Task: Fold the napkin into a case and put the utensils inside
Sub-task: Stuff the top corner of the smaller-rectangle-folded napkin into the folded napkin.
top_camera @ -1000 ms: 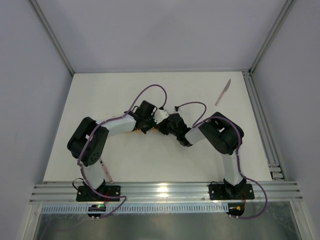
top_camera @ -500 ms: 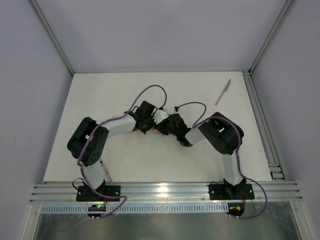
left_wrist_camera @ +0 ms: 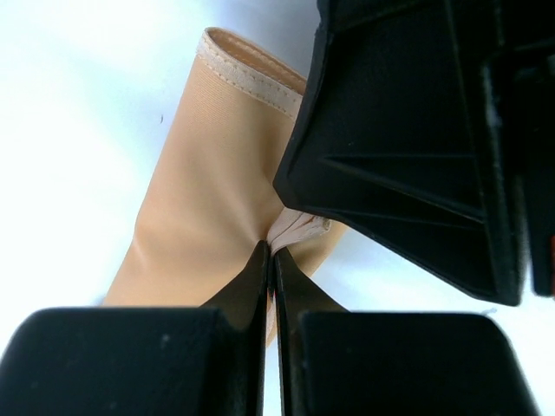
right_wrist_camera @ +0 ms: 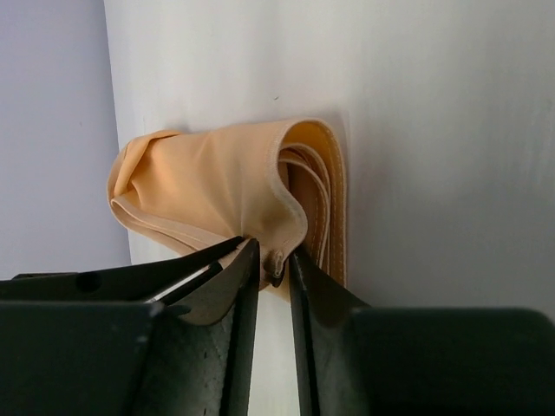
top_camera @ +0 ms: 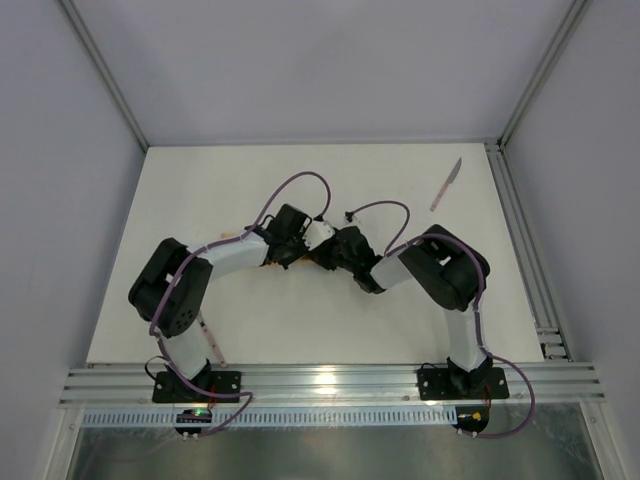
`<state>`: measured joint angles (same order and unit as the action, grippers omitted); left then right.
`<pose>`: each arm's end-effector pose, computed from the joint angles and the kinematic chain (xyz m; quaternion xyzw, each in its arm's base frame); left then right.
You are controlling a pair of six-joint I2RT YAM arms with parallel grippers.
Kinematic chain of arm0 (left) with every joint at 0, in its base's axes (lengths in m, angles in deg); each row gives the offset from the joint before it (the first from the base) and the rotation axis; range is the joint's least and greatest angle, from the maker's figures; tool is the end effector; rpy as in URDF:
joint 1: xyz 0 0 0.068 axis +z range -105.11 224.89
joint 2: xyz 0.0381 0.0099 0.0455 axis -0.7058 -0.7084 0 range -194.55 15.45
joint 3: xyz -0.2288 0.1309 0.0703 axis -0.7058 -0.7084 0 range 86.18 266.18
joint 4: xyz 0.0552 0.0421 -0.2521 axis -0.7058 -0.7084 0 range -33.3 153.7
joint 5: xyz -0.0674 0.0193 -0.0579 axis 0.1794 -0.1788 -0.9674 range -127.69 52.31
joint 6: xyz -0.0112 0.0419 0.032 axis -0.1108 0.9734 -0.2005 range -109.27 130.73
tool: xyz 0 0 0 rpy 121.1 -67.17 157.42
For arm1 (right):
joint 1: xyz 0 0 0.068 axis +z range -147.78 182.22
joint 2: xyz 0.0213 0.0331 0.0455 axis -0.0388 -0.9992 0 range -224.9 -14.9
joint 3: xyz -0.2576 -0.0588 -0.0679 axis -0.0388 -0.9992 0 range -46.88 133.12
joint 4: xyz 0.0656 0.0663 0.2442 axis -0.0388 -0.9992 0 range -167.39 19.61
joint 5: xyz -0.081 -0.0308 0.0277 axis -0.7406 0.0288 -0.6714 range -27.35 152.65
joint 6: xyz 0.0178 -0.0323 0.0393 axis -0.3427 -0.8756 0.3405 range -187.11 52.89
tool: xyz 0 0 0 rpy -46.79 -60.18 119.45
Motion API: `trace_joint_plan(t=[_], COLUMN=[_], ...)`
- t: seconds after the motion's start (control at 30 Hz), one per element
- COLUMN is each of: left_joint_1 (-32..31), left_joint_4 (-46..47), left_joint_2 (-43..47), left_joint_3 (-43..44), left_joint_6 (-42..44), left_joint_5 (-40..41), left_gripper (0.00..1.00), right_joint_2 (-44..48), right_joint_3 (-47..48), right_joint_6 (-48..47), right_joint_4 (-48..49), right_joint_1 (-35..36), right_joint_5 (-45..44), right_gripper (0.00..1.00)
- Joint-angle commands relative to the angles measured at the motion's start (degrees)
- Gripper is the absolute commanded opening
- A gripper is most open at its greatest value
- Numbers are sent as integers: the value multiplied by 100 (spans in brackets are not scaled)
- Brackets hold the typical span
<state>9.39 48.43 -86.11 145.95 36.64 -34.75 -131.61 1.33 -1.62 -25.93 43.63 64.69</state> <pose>0.2902 -0.2048 0.1616 0.4833 0.8279 0.0008 0.2845 0.2874 0.2552 0.0988 0.1655 0.8223 0.4461 0.3122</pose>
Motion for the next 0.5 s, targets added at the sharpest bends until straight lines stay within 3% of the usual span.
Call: trace_joint_plan(t=[0.0, 0.2, 0.37, 0.43, 0.47], left_joint_1=[35, 35, -9, -35, -35], left_joint_4=[295, 603, 1192, 1333, 1473], left_joint_2=[399, 646, 909, 1032, 1068], left_joint_3=[-167, -536, -1053, -1186, -1317], left_joint_6=[-16, 229, 625, 879, 950], left_joint_5=[251, 321, 330, 365, 409], left_gripper=[0, 0, 0, 0, 0], right_joint_2=[525, 912, 1571, 1668, 1616], right_joint_3=[-30, -425, -786, -481, -209], right_joint_6=[-519, -880, -1904, -2477, -3220], right_joint_4=[-87, -61, -184, -822, -1739], right_joint_1=[8, -316, -896, -1336, -1468], right_joint_5=[164, 787, 2060, 2666, 3200], right_gripper=[24, 35, 36, 38, 37])
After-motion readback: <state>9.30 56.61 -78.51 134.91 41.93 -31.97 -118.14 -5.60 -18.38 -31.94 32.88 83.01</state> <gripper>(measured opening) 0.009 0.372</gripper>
